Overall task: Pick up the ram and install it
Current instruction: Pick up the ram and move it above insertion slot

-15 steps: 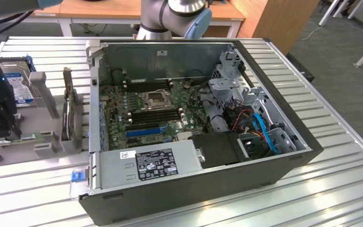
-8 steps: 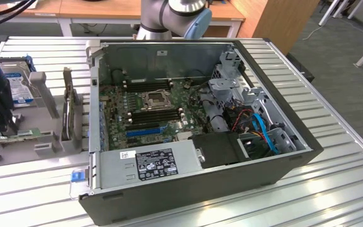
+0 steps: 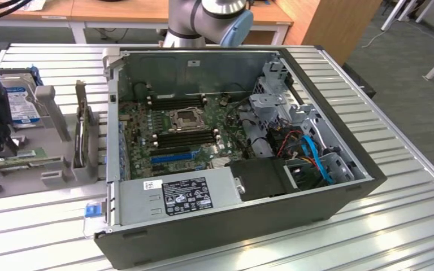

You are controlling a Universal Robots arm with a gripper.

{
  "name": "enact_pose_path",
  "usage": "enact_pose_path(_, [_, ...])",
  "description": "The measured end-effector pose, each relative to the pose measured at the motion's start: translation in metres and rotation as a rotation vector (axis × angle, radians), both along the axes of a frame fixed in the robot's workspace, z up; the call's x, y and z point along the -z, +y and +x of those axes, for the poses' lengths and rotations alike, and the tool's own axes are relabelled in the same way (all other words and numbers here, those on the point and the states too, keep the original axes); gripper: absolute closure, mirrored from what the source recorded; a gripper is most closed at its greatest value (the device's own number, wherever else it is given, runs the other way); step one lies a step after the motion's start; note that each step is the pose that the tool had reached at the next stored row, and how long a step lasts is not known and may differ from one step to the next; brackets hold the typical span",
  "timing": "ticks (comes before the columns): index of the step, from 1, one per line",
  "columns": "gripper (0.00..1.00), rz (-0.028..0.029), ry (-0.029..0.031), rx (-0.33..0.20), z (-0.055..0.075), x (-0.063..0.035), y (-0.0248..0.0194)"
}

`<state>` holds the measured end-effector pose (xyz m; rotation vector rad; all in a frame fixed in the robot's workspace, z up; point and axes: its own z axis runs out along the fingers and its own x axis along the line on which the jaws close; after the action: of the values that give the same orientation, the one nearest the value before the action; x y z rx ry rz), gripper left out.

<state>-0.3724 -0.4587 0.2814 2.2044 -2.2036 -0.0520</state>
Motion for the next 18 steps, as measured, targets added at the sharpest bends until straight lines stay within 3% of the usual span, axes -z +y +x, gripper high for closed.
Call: enact_pose_path(18, [0.88, 0.0000, -0.0001, 0.000, 0.000, -0.0308, 0.0000])
